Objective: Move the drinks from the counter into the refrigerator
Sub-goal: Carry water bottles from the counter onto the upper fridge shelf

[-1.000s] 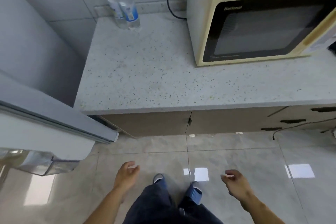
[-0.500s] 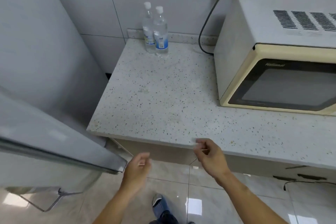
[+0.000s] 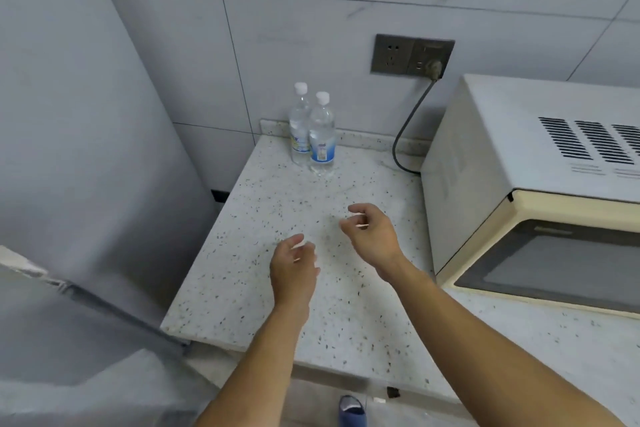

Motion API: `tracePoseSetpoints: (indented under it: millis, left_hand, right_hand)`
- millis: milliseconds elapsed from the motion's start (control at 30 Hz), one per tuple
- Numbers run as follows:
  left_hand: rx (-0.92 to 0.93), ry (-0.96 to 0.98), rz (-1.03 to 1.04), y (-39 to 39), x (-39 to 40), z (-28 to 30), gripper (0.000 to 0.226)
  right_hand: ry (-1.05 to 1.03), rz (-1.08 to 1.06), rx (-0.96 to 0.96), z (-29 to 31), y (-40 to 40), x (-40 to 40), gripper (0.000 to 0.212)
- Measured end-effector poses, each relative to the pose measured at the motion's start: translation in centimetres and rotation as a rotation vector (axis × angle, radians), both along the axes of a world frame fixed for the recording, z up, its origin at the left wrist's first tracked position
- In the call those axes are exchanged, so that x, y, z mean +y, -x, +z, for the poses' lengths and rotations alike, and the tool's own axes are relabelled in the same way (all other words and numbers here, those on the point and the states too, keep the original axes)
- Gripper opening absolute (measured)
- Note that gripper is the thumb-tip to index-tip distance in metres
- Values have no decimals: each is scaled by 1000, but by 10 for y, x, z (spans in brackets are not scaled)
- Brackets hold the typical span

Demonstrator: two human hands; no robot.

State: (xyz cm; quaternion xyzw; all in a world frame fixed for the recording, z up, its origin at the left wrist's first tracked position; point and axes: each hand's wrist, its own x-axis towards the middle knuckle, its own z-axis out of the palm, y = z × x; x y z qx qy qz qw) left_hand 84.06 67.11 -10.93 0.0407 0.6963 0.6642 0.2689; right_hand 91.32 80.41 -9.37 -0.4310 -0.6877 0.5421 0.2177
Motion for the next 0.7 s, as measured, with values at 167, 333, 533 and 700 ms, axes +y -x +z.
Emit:
tracePoseSetpoints:
  millis: [167, 333, 533, 700]
  left_hand:
    - [-67, -8, 196, 47, 70, 12, 18]
    - [-49, 50, 262, 100, 132, 9, 23]
    - [78, 130, 166, 171, 174, 10, 54]
    - [173, 202, -36, 221, 200, 6, 76]
  right_hand:
    - [-22, -51, -14, 23, 65, 66, 46]
    - [-53, -200, 52, 19, 107, 115, 76]
    - [-76, -186, 38, -6, 140, 141, 104]
    - [-120, -41, 8, -27, 161, 148, 107]
